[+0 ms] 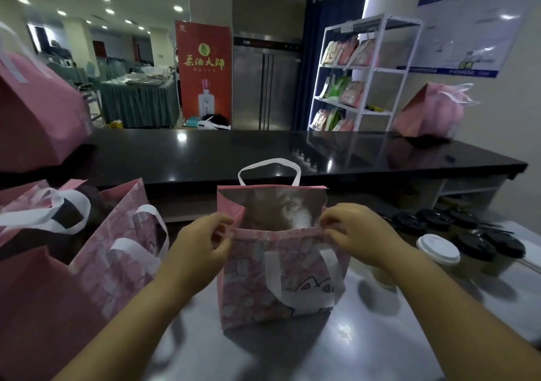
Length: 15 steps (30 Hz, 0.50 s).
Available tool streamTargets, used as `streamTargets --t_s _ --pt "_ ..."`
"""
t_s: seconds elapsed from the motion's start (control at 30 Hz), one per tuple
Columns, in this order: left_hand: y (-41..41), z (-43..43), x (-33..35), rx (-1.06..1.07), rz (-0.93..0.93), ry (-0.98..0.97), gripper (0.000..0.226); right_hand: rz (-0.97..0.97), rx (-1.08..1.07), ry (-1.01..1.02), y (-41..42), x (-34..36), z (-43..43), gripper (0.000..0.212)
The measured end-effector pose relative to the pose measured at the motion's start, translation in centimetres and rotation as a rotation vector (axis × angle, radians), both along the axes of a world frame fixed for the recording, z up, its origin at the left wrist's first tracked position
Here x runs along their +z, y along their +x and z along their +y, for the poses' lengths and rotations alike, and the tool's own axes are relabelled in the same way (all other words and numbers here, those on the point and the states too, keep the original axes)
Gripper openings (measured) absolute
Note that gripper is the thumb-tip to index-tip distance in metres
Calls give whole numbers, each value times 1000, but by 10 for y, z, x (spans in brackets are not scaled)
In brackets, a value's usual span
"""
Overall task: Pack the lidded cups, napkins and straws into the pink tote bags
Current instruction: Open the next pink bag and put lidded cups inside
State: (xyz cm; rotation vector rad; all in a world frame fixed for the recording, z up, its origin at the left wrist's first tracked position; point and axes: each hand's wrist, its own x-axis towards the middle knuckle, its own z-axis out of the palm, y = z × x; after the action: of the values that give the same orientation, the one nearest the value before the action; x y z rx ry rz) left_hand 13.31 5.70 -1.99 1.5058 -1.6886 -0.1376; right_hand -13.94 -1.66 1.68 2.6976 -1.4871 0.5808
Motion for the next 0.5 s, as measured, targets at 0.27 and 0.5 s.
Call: streamTargets --t_s 0.27,0.5 --pt "-23 19 44 -42 -175 -155 15 -224 112 -96 -37 25 23 11" --pt "-111 11 71 -220 -294 -139 36 -204 71 29 -113 22 16 13"
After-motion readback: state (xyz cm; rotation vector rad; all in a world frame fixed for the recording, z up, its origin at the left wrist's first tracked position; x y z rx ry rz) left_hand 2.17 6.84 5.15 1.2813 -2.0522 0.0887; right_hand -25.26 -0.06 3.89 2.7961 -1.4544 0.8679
